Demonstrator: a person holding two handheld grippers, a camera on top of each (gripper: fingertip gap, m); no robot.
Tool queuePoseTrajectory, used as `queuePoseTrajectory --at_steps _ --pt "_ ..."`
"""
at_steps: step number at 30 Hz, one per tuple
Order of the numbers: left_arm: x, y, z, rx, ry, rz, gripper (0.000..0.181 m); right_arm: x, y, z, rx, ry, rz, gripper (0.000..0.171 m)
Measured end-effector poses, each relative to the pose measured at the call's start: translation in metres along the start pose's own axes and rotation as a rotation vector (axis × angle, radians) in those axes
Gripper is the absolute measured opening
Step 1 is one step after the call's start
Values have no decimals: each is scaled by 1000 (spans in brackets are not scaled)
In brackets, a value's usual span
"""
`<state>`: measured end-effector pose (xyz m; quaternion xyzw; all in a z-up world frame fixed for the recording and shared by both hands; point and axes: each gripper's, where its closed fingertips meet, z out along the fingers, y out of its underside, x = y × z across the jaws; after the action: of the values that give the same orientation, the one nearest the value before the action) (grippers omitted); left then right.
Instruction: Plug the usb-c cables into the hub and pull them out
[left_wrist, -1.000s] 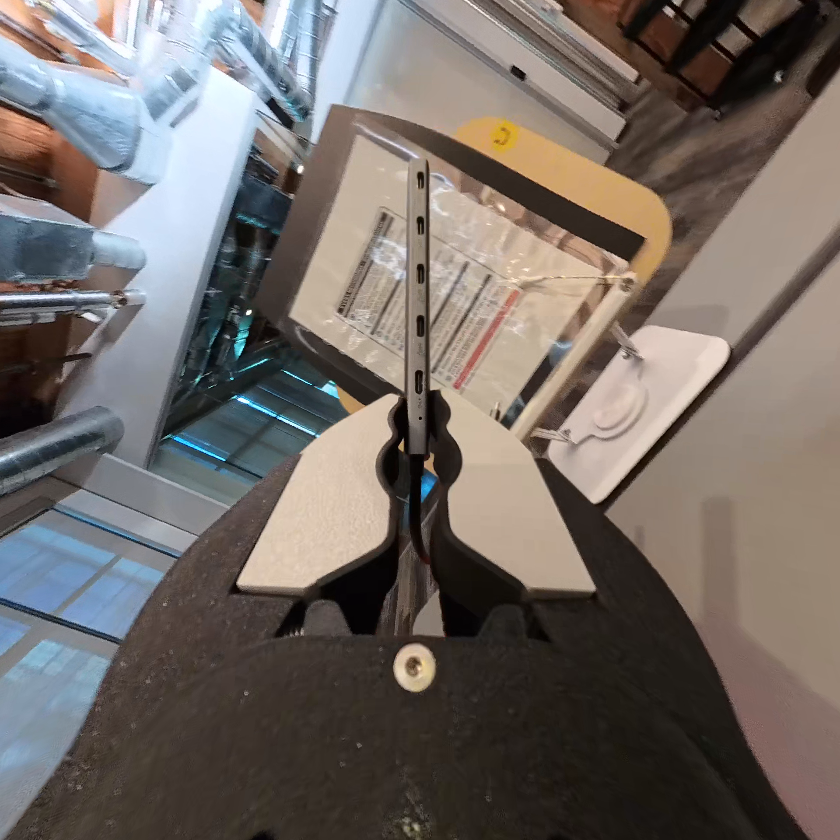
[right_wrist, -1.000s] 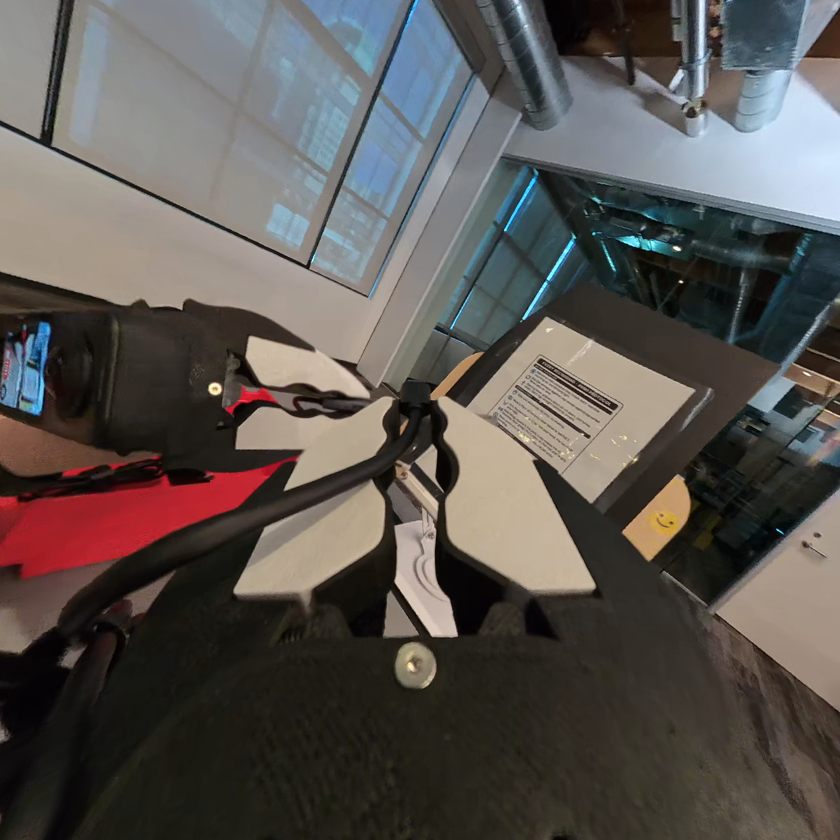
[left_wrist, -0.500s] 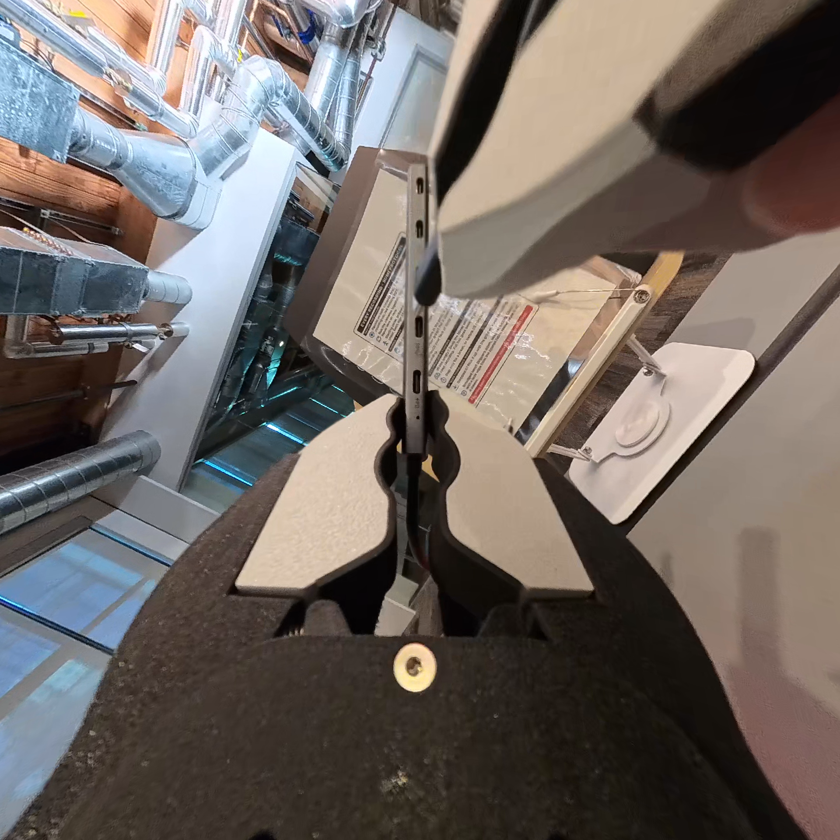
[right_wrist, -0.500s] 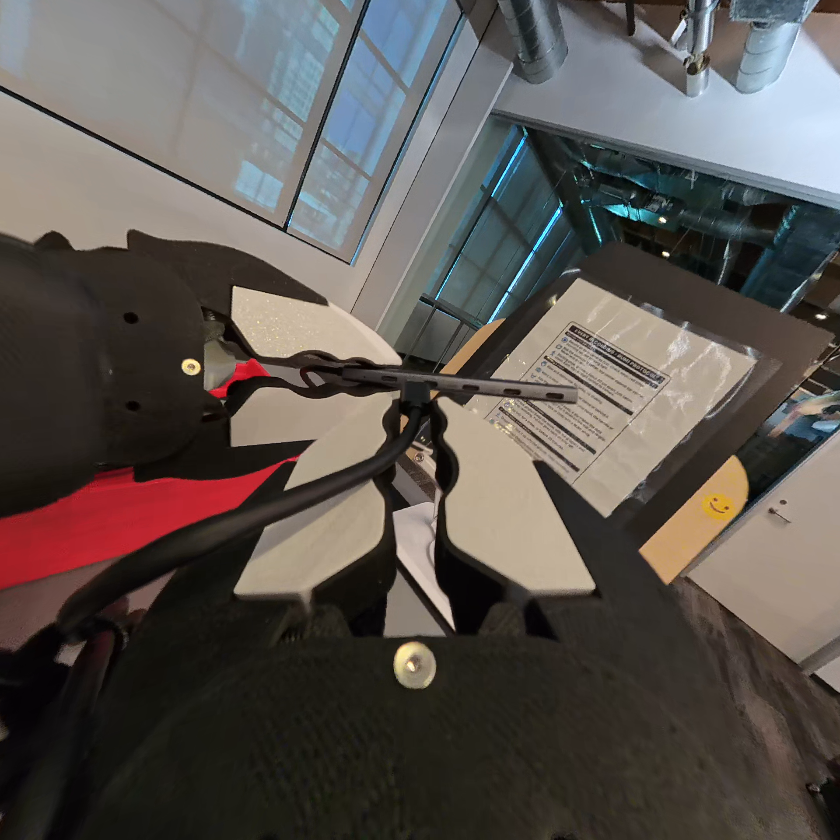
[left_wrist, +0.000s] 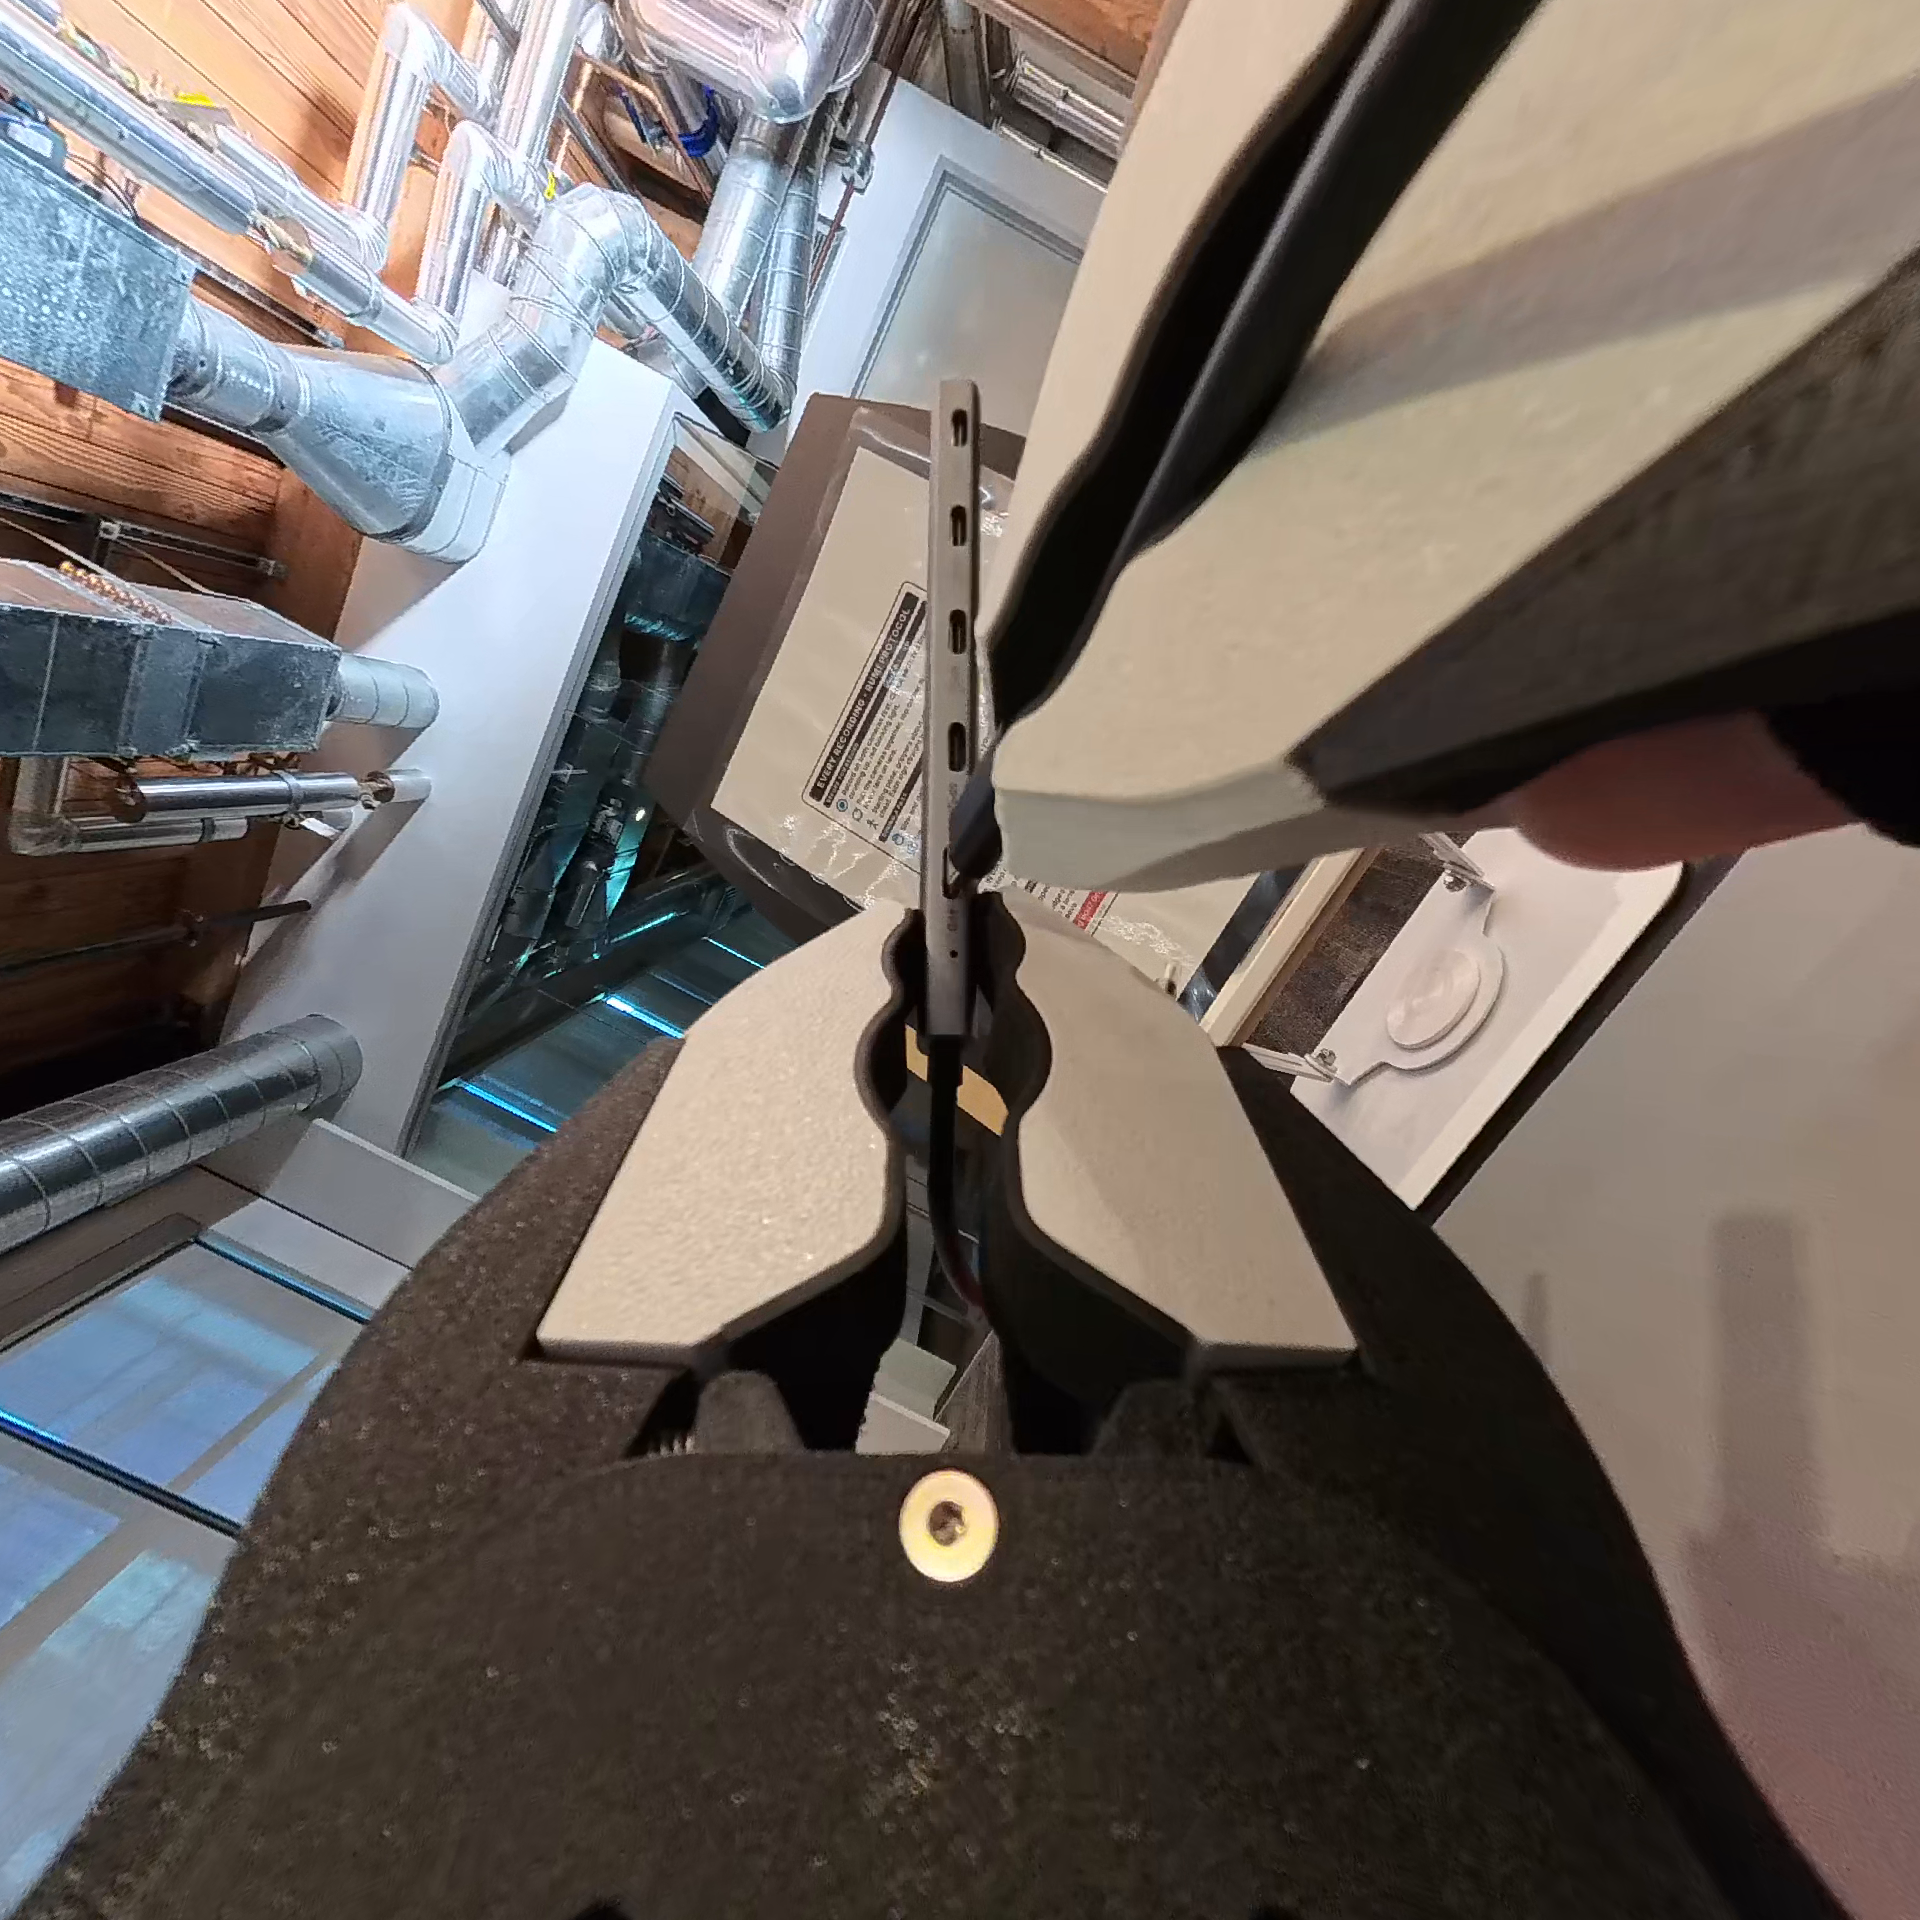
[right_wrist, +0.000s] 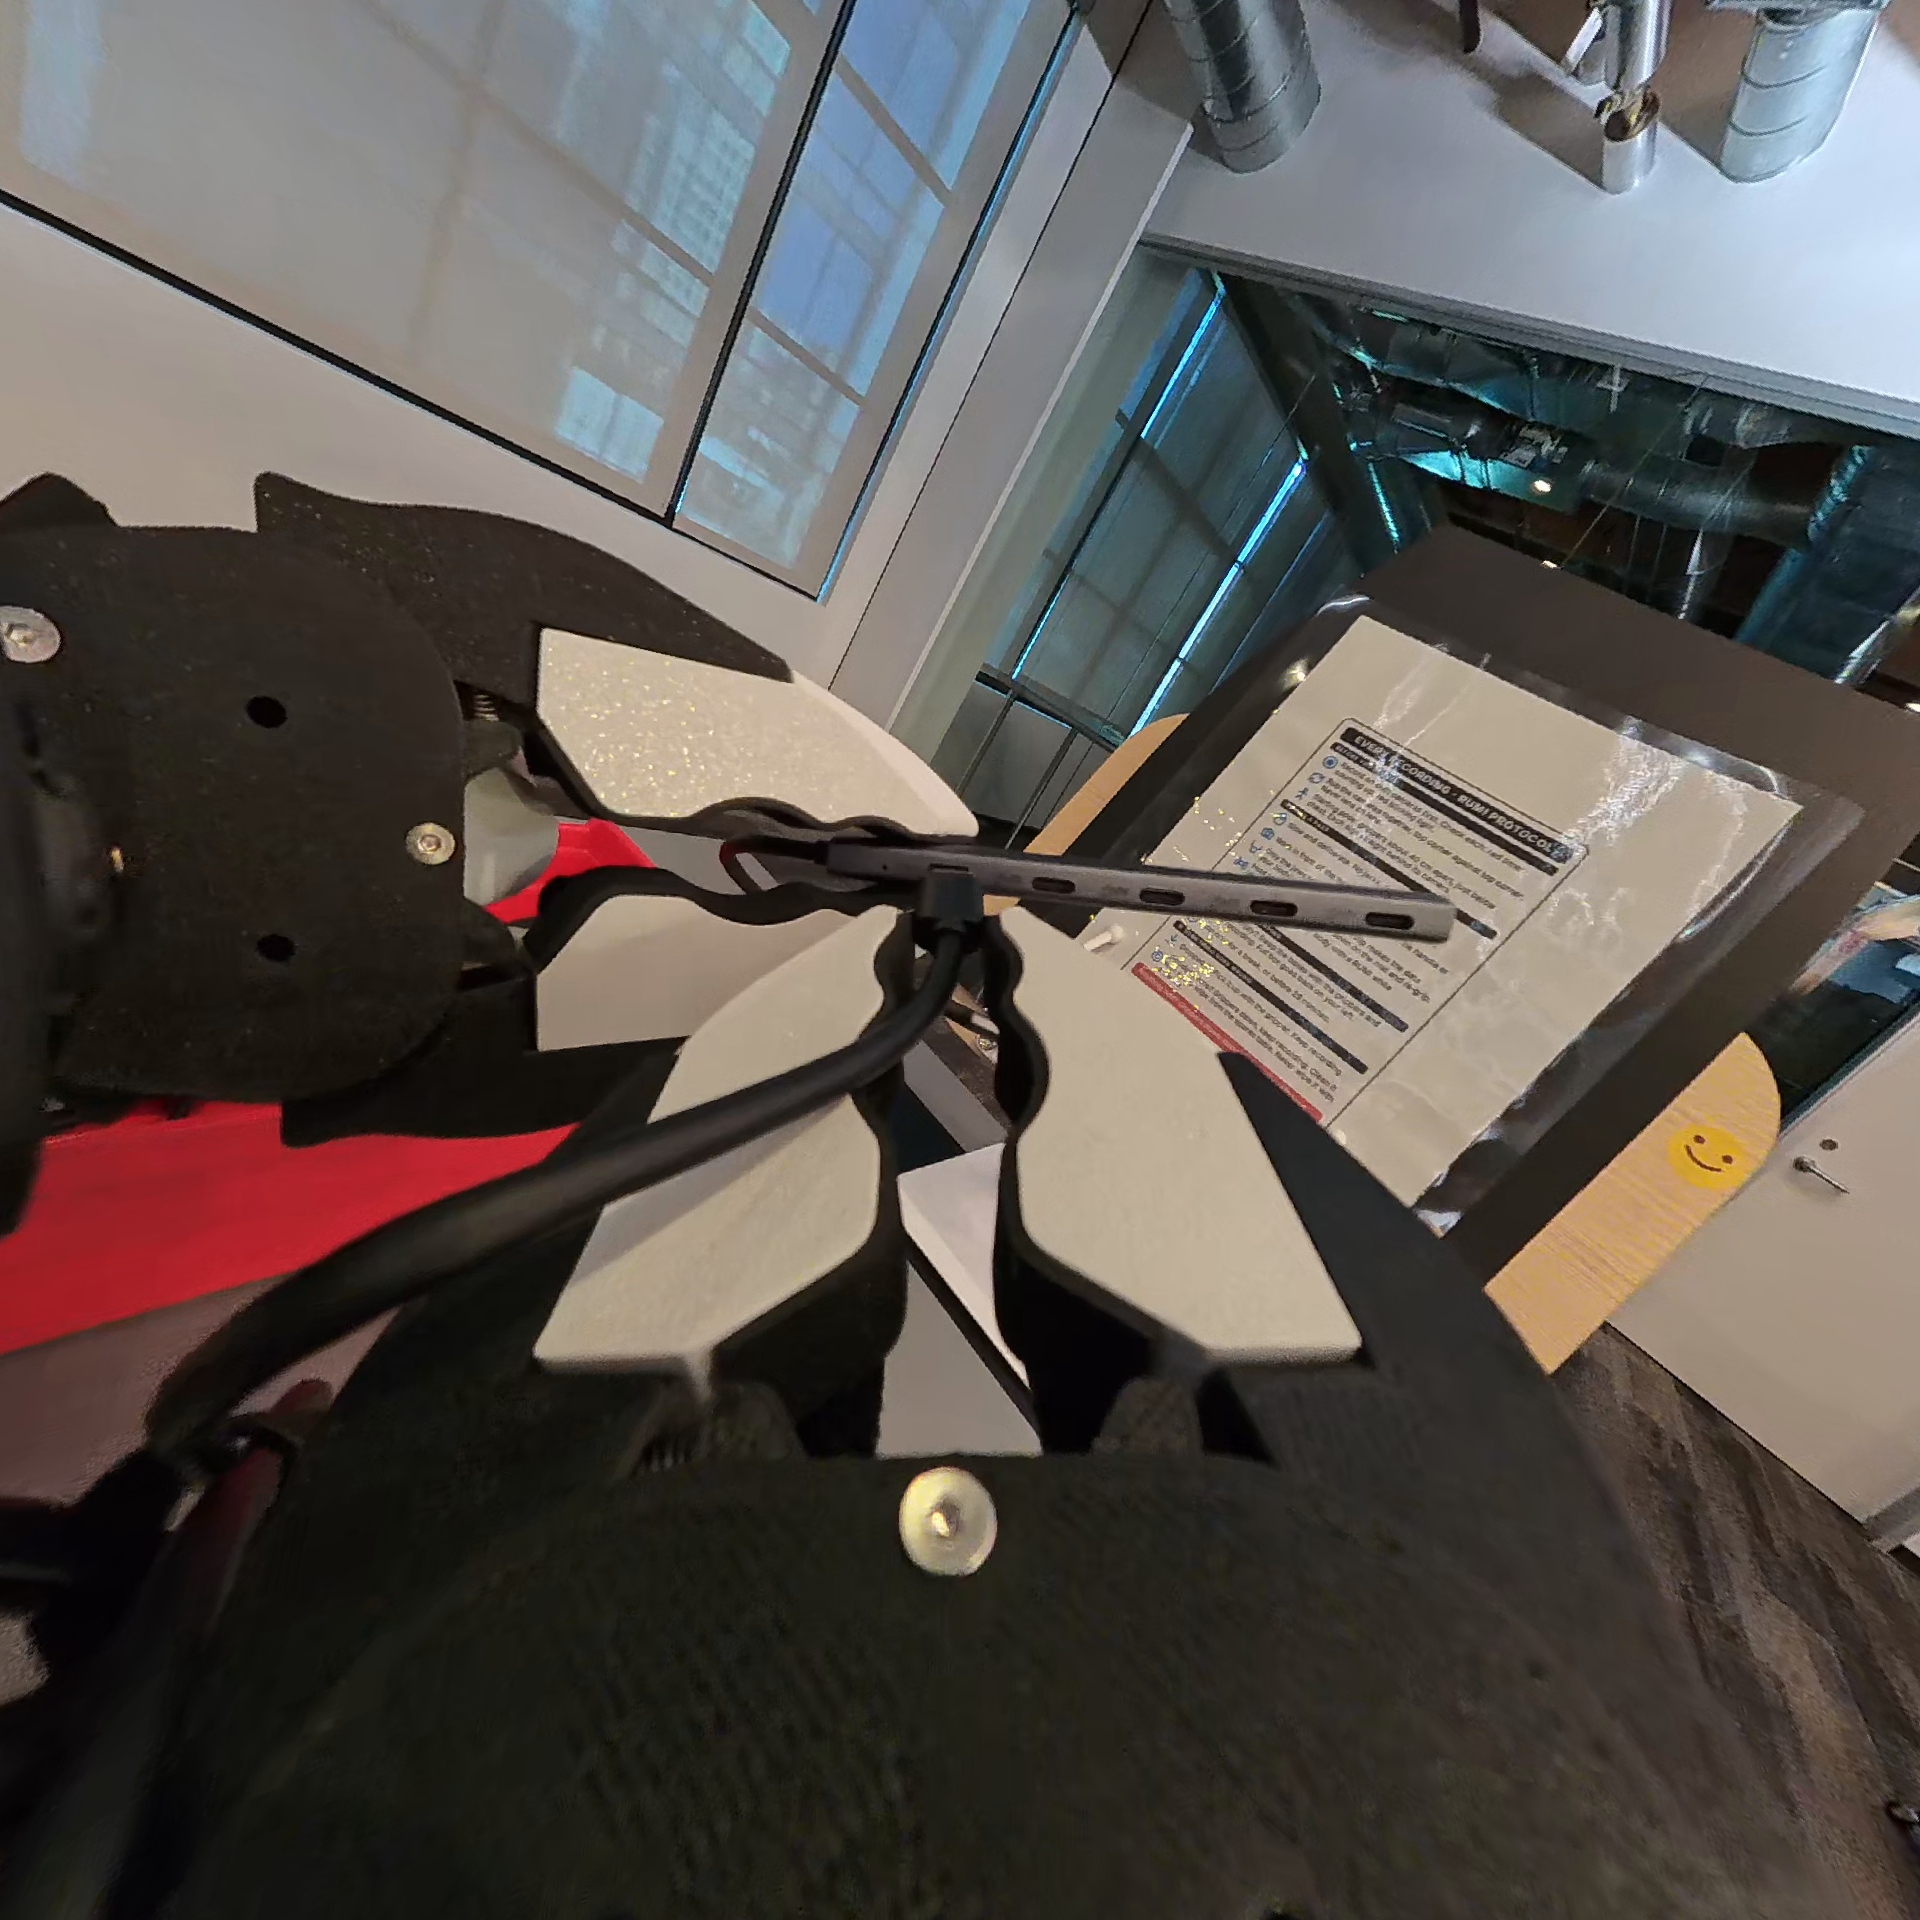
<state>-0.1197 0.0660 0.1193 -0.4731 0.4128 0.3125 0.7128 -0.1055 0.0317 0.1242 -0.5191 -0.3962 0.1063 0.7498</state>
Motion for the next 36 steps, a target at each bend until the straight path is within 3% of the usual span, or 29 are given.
queuePoseTrajectory --at_steps 23,36 --pt "-4 1 -1 -6 -7 4 10 18 -3 -7 17 33 -14 13" --pt "-1 -2 -2 -7 -4 13 10 -1 -4 -2 13 -37 -19 13"
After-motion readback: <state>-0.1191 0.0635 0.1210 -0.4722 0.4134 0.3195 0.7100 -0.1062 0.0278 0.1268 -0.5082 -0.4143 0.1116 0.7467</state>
